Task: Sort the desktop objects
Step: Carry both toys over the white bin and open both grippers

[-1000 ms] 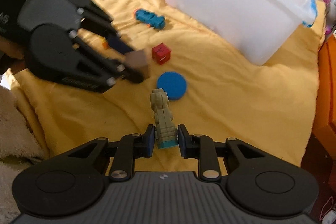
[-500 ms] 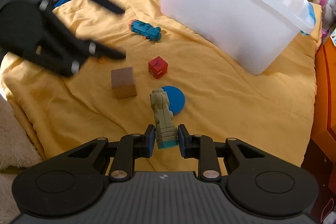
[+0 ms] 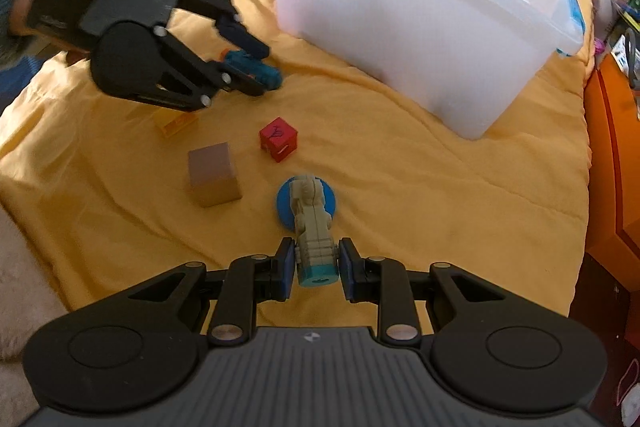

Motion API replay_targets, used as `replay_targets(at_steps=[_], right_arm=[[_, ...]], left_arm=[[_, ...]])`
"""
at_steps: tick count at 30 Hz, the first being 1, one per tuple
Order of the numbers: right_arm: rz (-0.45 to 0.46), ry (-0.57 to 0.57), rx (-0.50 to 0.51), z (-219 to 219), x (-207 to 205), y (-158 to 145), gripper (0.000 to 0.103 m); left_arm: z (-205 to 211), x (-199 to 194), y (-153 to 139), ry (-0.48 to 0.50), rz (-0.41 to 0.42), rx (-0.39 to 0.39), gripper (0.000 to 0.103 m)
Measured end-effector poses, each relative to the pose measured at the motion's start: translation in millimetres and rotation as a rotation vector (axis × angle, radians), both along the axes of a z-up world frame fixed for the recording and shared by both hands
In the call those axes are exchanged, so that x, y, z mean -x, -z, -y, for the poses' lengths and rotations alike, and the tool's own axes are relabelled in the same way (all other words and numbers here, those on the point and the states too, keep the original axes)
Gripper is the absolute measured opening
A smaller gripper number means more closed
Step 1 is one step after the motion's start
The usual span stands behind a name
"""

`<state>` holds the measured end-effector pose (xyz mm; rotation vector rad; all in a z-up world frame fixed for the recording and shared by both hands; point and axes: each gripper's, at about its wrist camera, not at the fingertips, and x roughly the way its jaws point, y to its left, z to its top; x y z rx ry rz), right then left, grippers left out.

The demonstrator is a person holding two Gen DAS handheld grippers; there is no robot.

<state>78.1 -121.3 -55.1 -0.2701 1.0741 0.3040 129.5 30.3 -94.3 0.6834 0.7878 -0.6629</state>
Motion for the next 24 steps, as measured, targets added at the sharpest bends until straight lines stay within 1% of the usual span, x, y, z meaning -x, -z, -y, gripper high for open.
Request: replay_targets(at_steps=[1,3,4,6,8,13,15,18,22,24], right_arm=[[0.007,0.004,0.005,0.5,-1.1,-0.7,0.026],[0.040,-0.001,0.018,0.0,1.1,-8.4,0.026],[0.061,-0.004,0.030,-1.0,1.4,-14.3,0.026],[0.106,-0.006,0.059,1.3,0.2,-27.0,0.026],[0.151,-0.004,0.066,4.6,-1.0,-40.8,0.026],[0.267,-0.005,0.058,10.0,-8.4,-77.3,0.026],[0.327,-0.001,0.050,12.4,-14.7,-93.9,0.026],[0.405,0.013,0.033,11.6,-29.6,-111.8,0.026],[0.469,0.028,0.038,12.5,-61.4,-123.4,0.026],[0.468,0.038,0.039,14.2,-78.6,-124.2,0.026]], left_arm=[[-2.2,0.5,-3.2,-0.019,-0.007,0.019,0.030],[-5.8,5.2,-9.9,-0.048,0.009,0.033,0.021],[-6.1,9.6,-15.0,-0.059,0.027,0.039,0.020],[-12.5,19.6,-33.2,-0.071,0.048,0.085,0.020],[-14.2,25.8,-53.3,-0.079,0.072,0.127,0.020],[-14.8,37.8,-108.5,-0.088,0.188,0.228,0.020],[-15.6,33.8,-130.7,-0.105,0.228,0.278,0.020],[-8.8,21.5,-151.6,-0.121,0.308,0.308,0.021],[0.4,-8.0,-162.2,-0.158,0.360,0.328,0.021],[7.3,-20.8,-160.7,-0.174,0.380,0.315,0.021]])
